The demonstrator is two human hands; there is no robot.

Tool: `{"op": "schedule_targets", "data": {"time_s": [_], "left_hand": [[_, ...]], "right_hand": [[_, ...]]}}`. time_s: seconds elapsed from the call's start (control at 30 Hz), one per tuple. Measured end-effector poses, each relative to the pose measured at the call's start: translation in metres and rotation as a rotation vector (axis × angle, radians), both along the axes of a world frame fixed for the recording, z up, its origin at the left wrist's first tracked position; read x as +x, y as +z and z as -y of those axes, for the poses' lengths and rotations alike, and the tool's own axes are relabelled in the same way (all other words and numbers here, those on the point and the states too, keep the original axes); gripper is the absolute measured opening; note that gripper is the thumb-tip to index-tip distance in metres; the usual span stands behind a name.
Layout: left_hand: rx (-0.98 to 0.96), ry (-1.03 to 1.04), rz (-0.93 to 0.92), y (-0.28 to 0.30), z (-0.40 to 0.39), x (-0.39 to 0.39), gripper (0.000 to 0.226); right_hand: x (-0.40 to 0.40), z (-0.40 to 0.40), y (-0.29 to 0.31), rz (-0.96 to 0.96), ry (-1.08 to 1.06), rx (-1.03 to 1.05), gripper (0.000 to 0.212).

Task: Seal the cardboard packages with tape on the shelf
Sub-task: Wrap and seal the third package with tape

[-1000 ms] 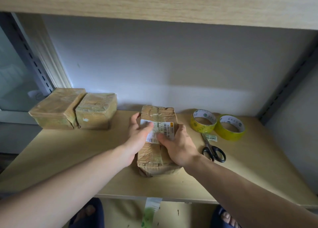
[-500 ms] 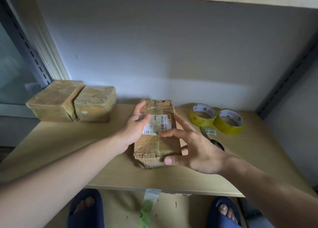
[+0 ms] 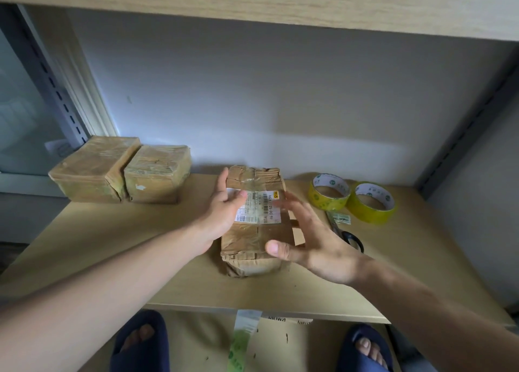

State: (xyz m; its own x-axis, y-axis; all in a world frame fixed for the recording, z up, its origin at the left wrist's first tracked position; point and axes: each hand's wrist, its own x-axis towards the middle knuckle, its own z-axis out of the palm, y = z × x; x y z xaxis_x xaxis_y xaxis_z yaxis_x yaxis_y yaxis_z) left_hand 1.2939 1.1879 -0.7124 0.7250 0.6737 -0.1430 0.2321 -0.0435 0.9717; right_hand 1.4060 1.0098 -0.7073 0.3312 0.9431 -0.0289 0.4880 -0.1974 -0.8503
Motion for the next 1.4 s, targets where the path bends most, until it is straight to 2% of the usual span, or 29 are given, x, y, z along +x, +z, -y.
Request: {"op": "schedule_targets", "data": {"time_s": [0.03,0.1,0.17,0.2,0.3,0.37,0.47,0.57,0.63,0.7,0.73,0.87,1.03,1.2,1.3,1.4], "left_hand": [[0.006,0.004,-0.014,-0.001,-0.001,0.000,0.022],[0.001,0.021,-0.034,-0.006,-0.005,0.000,0.054],[-0.028,0.022,-0.027,-0.008,-0.006,0.000,0.067],[-0.032,0.013,-0.017,-0.007,-0.004,0.000,0.068],[-0.021,0.012,-0.008,-0.009,-0.001,0.001,0.062],[-0.027,0.006,0.002,-0.011,-0.003,0.001,0.056],[-0.033,-0.004,0.002,-0.013,-0.007,0.001,0.068],[-0.018,0.003,0.009,-0.014,-0.005,0.003,0.065],[-0.033,0.000,0.019,-0.014,-0.006,0.003,0.066],[-0.045,-0.001,0.029,-0.014,-0.006,0.002,0.066],[-0.049,0.002,0.032,-0.014,-0.007,0.002,0.065],[-0.042,-0.004,0.011,-0.012,-0.004,0.002,0.064],[-0.050,-0.003,0.017,-0.011,-0.003,0.001,0.067],[-0.047,-0.041,0.005,-0.013,-0.001,-0.001,0.062],[-0.048,-0.060,0.003,-0.014,0.002,-0.001,0.064],[-0.113,-0.004,0.002,-0.010,-0.001,-0.001,0.061]], "right_hand": [[-0.001,-0.002,-0.002,-0.056,-0.043,0.012,0.098],[0.001,-0.009,-0.006,-0.153,-0.093,0.004,0.114],[0.003,-0.018,-0.005,-0.312,-0.116,-0.021,0.109],[0.003,-0.023,-0.003,-0.352,-0.148,-0.027,0.106],[0.009,-0.038,-0.011,-0.158,-0.244,-0.045,0.127],[0.011,-0.043,-0.010,-0.109,-0.253,-0.078,0.127],[0.018,-0.046,-0.008,-0.162,-0.243,-0.065,0.122],[0.028,-0.053,-0.008,-0.271,-0.191,-0.073,0.115],[0.034,-0.059,-0.011,-0.297,-0.165,-0.096,0.134],[0.037,-0.062,-0.012,-0.304,-0.161,-0.105,0.141],[0.038,-0.063,-0.010,-0.310,-0.160,-0.099,0.137],[0.042,-0.068,-0.005,-0.358,-0.165,-0.097,0.097],[0.047,-0.080,-0.007,-0.295,-0.255,-0.129,0.119],[0.053,-0.075,-0.005,-0.373,-0.160,-0.134,0.095],[0.053,-0.072,-0.003,-0.381,-0.225,-0.118,0.065],[0.051,-0.072,-0.002,-0.383,-0.272,-0.088,0.055]]}}
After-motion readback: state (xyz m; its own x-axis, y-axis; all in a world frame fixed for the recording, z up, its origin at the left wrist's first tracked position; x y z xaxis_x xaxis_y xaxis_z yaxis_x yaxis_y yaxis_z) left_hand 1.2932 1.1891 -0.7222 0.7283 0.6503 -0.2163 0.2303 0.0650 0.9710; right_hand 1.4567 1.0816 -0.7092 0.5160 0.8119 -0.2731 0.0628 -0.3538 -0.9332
